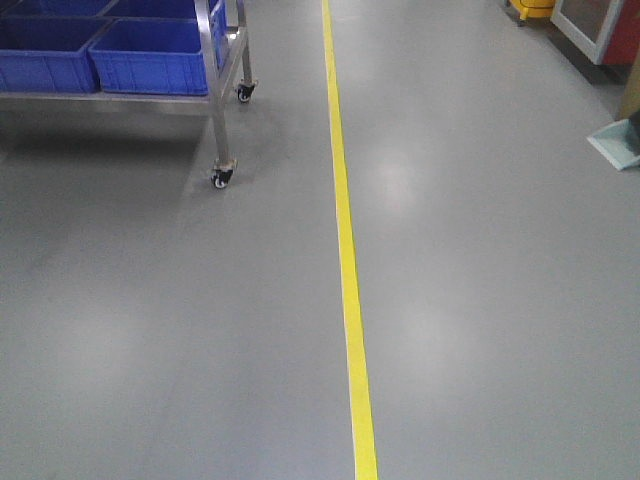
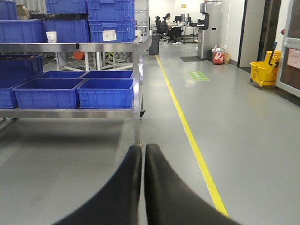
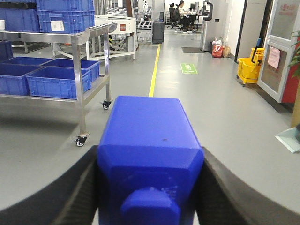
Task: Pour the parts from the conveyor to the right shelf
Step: 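Drive the base along the yellow-lined aisle carrying the block, then drive the base between the shelves of blue bins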
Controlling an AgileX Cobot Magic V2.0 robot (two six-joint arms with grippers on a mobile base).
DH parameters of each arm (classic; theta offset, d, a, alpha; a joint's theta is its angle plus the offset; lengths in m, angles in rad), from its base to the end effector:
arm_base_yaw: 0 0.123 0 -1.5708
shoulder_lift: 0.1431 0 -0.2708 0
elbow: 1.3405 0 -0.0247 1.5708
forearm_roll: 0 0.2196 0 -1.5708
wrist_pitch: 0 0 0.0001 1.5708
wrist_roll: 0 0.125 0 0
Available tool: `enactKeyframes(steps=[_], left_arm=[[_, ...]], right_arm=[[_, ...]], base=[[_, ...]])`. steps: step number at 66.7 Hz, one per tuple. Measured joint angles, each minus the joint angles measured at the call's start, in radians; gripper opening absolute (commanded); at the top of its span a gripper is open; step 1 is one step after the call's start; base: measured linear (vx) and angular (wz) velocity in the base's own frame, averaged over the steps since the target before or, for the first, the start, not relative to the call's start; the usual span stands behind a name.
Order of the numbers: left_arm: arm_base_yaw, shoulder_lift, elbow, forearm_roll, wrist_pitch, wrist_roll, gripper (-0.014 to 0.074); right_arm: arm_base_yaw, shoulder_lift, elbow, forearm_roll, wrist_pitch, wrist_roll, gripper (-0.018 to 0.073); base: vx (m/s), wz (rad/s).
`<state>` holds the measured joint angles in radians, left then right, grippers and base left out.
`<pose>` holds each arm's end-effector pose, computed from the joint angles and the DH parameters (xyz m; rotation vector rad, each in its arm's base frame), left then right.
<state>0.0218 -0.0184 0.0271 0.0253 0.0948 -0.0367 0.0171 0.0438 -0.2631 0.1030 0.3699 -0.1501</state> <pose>0.0732 0.0019 0.1964 -0.0283 1.5868 0.0099 0.0604 0.0057 0.2553 -0.0865 1.6301 0.0020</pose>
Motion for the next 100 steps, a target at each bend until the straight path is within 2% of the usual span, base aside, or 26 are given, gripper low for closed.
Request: enactKeyframes(steps=[56,100], left_arm=[[0.0,0.0,0.0,0.0,0.0,0.0,-0.0006],[0.0,0.0,0.0,0.0,0.0,0.0,-0.0006]], right_arm=[[0.0,0.0,0.0,0.0,0.0,0.0,-0.0002],[0.0,0.0,0.0,0.0,0.0,0.0,-0.0002]], base=[[0.71,0.08],[0.53,0.6]])
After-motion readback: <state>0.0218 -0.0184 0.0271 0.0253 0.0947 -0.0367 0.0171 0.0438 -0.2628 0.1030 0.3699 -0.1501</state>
